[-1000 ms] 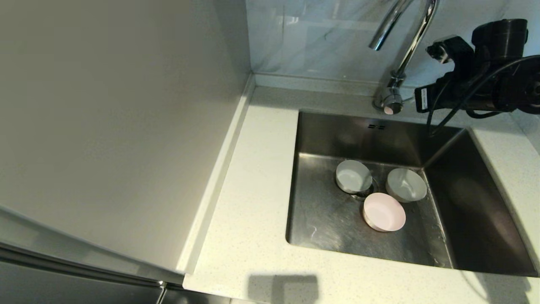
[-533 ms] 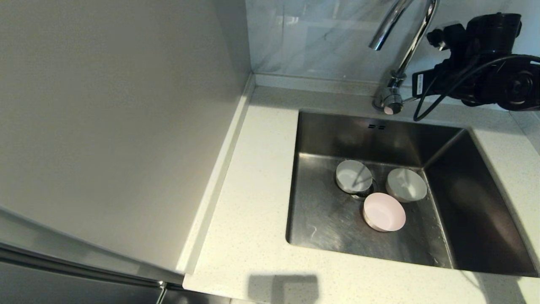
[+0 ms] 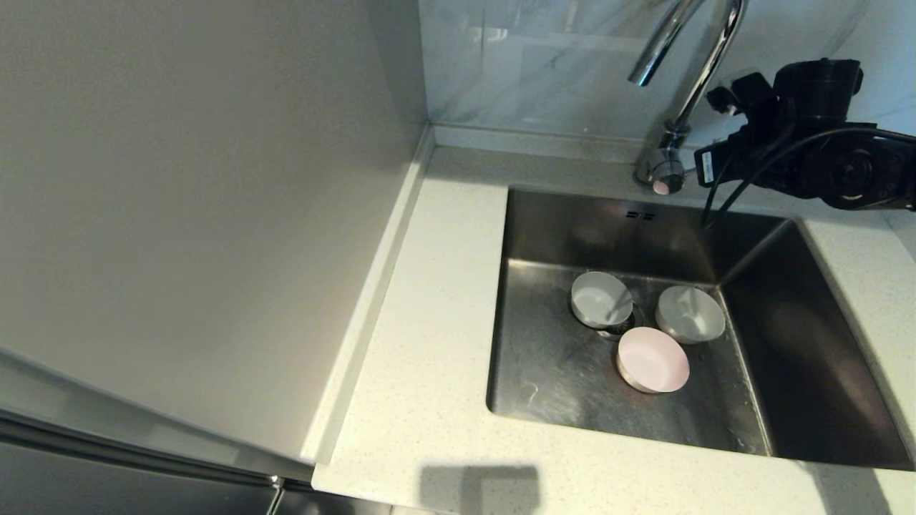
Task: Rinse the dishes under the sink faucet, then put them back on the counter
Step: Turn on the faucet
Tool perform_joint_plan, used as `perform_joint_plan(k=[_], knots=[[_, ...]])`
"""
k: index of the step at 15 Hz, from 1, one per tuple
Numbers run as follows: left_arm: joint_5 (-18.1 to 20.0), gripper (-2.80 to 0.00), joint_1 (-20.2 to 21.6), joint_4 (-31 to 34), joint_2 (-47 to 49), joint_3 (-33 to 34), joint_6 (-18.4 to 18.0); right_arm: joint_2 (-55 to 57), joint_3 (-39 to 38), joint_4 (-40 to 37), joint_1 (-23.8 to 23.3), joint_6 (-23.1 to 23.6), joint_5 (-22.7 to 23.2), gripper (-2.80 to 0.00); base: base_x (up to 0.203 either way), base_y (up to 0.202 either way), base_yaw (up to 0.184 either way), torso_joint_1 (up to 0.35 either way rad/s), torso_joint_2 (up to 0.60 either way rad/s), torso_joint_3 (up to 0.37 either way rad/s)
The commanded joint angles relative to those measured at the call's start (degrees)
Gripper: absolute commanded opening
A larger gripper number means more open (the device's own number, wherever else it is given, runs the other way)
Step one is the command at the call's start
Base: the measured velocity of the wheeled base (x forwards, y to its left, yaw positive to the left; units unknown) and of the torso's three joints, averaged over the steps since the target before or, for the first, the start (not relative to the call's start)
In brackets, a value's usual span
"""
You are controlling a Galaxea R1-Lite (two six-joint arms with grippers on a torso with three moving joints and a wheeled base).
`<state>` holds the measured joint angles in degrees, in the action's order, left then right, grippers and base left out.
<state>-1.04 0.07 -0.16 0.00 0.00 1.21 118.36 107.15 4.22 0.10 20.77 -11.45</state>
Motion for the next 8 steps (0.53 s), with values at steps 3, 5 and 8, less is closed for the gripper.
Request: perform_joint_plan(k=[3,5,8], knots=[[-0.02,-2.80,0.01,-0.02,-0.18,0.00,0.02,-3.01,-3.38,-0.35,-1.58,1.29,4.01,-2.80,0.000,0.000,0.000,0.000,0.00,0.000],[-0.02,-2.80,0.01,-0.02,-0.18,0.00,0.02,-4.06,-4.77,-0.43,-1.86,1.91,4.15,-2.80,0.000,0.000,0.000,0.000,0.00,0.000],[-0.02,-2.80,0.01,-0.02,-0.18,0.00,0.02,-5.10,-6.96,-0.35,-2.36,3.60,4.95,-2.80,0.000,0.000,0.000,0.000,0.00,0.000]])
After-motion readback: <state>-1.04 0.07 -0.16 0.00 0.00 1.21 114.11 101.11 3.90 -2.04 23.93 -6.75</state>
